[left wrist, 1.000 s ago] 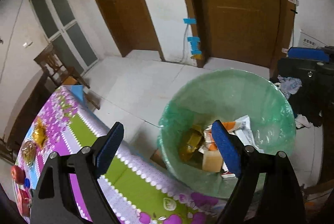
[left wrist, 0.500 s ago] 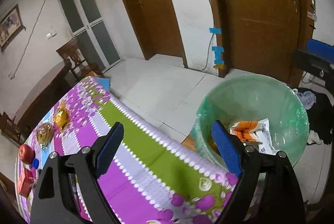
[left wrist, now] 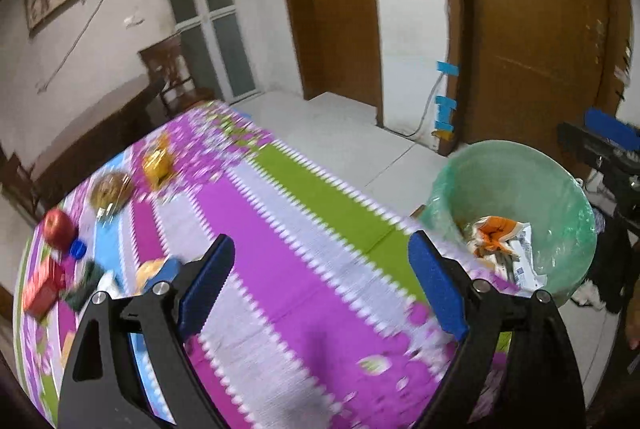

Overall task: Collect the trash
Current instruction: 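Move both tools back over the table toward the blue box and sponge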

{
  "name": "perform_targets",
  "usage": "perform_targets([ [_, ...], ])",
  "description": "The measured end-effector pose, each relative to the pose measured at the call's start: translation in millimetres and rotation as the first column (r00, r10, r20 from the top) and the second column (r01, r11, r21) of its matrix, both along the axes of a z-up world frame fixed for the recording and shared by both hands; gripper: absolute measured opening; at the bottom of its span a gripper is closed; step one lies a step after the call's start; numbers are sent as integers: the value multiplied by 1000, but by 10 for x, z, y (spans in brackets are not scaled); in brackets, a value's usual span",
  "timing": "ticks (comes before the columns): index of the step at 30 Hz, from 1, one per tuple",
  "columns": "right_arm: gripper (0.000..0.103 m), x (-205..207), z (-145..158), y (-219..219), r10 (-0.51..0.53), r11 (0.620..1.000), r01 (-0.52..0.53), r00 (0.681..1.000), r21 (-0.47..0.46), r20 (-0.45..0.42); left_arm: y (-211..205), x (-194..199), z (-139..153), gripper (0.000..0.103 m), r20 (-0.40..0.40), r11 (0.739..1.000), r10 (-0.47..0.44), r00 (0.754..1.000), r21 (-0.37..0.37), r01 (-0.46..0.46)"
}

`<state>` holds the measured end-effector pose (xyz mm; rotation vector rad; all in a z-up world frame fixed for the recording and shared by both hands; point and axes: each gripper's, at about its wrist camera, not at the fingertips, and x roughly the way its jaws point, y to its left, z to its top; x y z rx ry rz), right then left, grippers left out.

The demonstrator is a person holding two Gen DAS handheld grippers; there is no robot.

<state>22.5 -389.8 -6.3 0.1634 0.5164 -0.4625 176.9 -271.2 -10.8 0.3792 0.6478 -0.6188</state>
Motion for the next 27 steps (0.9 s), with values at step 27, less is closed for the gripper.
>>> perform_targets([
  [27, 69, 1629, -383, 1892, 466, 876, -445, 880, 186, -88, 2781, 540, 60, 86, -71, 893, 436, 897, -89, -441],
])
